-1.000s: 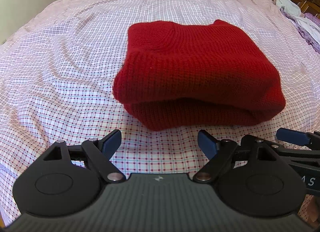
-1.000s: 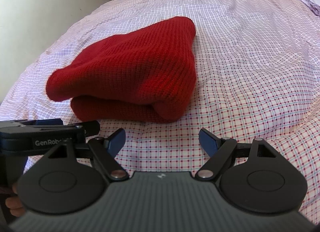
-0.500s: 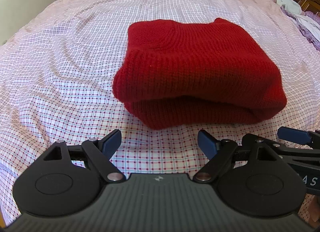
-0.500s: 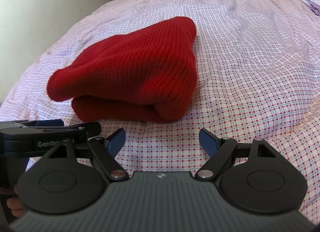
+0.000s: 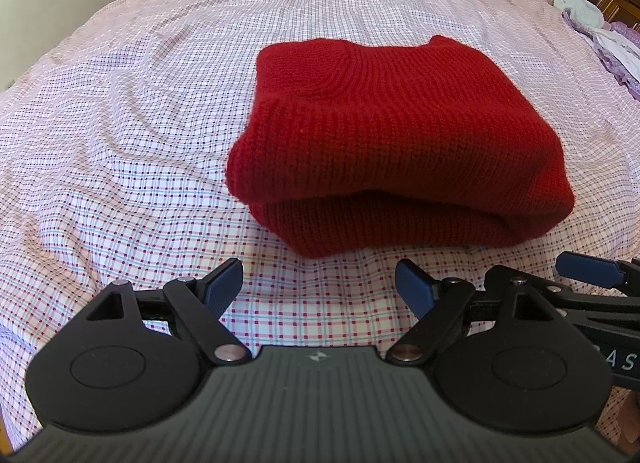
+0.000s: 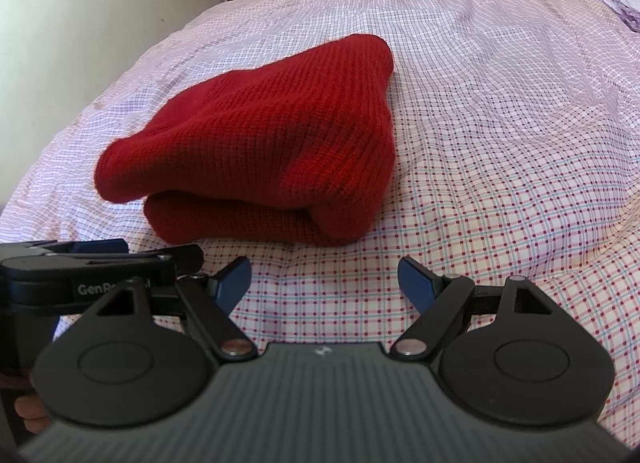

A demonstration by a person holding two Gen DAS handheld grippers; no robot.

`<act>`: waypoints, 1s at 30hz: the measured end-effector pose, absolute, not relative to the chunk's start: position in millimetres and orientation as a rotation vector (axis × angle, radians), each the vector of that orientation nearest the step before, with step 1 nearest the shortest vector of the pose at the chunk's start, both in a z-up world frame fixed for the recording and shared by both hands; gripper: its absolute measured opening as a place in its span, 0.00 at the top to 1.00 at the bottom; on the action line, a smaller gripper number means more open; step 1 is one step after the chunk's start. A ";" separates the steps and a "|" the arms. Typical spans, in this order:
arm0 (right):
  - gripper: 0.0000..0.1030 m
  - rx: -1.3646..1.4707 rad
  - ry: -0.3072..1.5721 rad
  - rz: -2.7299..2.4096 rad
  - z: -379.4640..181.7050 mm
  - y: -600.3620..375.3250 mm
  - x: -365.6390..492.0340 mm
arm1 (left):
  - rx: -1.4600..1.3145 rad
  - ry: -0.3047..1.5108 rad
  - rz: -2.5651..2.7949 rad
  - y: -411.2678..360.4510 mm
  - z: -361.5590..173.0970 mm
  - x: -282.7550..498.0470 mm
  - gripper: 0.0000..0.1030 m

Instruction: Fold small clothes

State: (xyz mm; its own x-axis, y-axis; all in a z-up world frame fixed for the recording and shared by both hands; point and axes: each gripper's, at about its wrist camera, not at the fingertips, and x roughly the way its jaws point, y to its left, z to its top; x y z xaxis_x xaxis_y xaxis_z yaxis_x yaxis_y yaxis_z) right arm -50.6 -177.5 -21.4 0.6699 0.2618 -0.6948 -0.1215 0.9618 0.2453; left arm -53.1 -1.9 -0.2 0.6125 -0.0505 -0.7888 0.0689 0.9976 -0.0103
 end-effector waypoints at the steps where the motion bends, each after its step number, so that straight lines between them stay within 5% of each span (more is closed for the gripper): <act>1: 0.20 0.185 0.810 0.218 -21.4 -177.5 -50.8 | 0.022 0.909 -0.069 -1.9 -0.2 -53.1 0.16; 30: 0.20 0.183 0.806 0.219 -20.7 -176.7 -51.5 | 0.026 0.910 -0.064 -2.4 -2.6 -51.6 0.16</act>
State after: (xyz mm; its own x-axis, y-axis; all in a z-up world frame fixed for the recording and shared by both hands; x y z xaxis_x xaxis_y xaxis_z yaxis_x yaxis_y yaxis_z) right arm -51.5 -176.7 -20.7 0.6720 0.2625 -0.6925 -0.1237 0.9617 0.2445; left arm -51.6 -2.4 -2.6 0.6124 -0.0445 -0.7893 0.0665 0.9978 -0.0046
